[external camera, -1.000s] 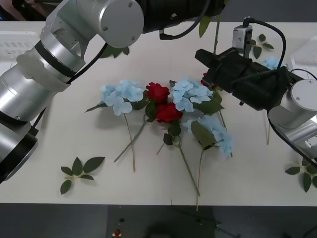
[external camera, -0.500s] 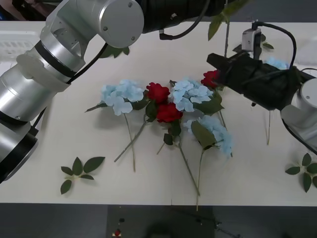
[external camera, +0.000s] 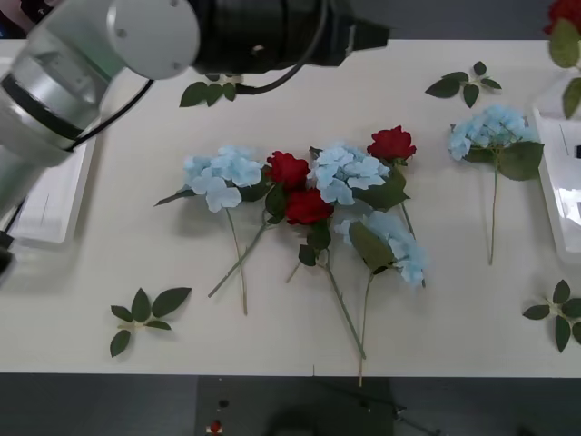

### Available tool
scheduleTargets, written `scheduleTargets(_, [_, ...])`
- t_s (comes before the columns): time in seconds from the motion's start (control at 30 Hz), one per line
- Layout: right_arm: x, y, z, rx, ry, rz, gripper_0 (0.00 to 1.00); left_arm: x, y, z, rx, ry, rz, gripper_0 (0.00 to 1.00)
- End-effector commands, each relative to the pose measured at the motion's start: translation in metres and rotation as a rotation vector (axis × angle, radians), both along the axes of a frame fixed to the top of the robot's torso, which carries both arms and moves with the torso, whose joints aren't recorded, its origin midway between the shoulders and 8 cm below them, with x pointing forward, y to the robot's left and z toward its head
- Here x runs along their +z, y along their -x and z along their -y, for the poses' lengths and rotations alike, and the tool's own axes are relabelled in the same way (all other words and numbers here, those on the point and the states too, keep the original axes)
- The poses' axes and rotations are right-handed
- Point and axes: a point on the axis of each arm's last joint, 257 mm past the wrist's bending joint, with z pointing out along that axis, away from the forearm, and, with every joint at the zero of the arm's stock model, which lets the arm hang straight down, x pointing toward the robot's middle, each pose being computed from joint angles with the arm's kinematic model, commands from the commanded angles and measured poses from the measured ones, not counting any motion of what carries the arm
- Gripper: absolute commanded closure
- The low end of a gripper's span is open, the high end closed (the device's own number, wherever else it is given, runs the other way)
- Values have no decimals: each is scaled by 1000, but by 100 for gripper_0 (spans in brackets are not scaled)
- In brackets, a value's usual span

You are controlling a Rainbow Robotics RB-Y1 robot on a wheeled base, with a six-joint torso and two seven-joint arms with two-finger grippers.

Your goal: Put the red flowers into the right box and the blue flowers into the left box

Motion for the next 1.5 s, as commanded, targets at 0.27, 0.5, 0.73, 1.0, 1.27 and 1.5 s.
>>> scheduleTargets(0.27, [-33,27,128,-340,118,-114,100,-88,82,-144,59,-12,-622,0])
scheduleTargets(0.5, [-58,4,131,-456,89,-51,100,-184,70,-176,179,-297,-557,0])
scheduleTargets(0.73, [-52,-11,147,-479,189,9,57,-231,51,-175,281,-390,-618,0])
scheduleTargets(1.0, [-51,-9,121,-414,136,-43,46,-244,4,-178,421,-410,-620,0])
scheduleTargets(1.27, [-42,-14,39,-328,-47,-135,46,-264,-22,-177,484,-478,-623,0])
scheduleTargets(1.5, [-43,-21,-7,-356,-112,-211,46,-279,-32,-182,502,-521,-586,0])
